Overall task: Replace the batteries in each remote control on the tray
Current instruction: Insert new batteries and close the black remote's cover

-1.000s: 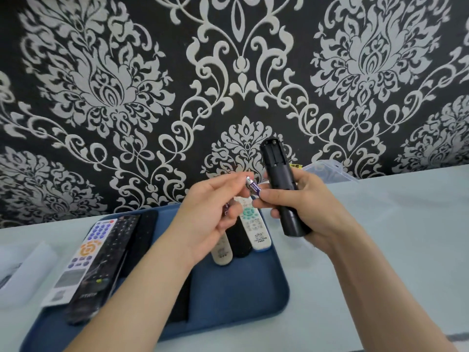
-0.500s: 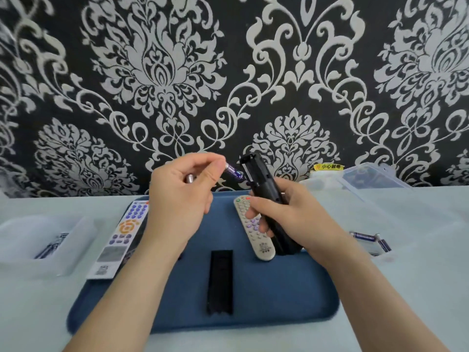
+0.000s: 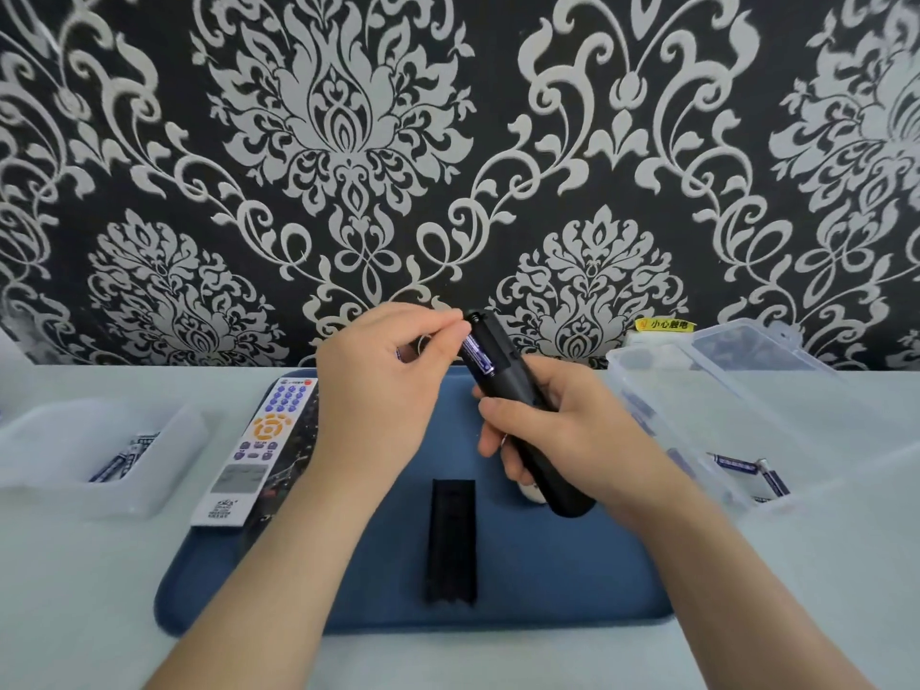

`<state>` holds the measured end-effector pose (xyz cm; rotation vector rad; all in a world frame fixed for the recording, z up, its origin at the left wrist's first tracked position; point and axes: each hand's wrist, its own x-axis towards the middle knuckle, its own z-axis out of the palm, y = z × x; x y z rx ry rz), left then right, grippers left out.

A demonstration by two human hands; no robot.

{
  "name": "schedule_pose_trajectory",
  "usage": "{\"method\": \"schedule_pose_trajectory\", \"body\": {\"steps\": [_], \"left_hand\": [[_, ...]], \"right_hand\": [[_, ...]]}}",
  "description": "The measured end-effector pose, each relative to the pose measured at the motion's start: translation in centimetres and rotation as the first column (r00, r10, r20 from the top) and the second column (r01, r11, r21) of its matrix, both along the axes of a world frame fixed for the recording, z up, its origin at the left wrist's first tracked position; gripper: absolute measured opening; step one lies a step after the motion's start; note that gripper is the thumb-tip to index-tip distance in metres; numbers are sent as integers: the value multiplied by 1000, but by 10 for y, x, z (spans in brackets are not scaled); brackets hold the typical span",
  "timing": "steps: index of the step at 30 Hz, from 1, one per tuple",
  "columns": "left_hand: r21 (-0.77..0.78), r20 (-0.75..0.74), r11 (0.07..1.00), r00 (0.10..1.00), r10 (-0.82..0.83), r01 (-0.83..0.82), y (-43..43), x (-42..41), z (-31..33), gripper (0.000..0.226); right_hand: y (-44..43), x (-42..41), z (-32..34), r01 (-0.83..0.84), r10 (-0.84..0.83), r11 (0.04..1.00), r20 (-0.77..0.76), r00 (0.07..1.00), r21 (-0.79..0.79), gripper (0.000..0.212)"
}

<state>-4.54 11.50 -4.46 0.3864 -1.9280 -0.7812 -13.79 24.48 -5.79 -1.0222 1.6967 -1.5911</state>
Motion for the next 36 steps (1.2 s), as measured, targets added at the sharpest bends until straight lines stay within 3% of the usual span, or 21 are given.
{"method": "schedule_pose_trajectory", "body": {"steps": [6,10,12,15,18,20,29,31,34,36], "left_hand": [[-352,24,934,997,78,-64,2,-7,-18,23],[-434,52,898,993,108,-75,3,-9,-26,28],[-319,72,947,995,66,-40,3,-7,-23,29],[9,63,1000,998,-7,7,7,-4,-14,20],[411,61,908,991,-116,81,9,-4,-6,20],[560,48,810,970,-238,171,8,-2,-2,9],[596,71,765,933,-354,245,7,0,-4,18],[704,28,647,899,-438,294,6,0,-2,21],[871,-224,283,836,-500,402,-2,1,0,35],[874,-319,185,819,-477,449,-8,5,0,39]], "right_hand": [[1,2,1,26,-24,999,35,999,-44,7],[1,4,2,42,-41,999,17,999,-10,13],[0,5,2,41,-41,999,34,999,-1,14],[-2,6,5,21,-21,1000,64,998,-6,14],[-3,7,7,-6,7,1000,55,998,-15,15],[-4,8,7,-10,9,1000,45,999,23,23],[-9,12,-1,112,-112,987,-6,994,119,27],[-11,11,-1,147,-149,982,8,989,118,27],[-10,8,2,227,-236,971,183,954,73,29],[-7,5,5,248,-257,966,321,911,68,32]]}}
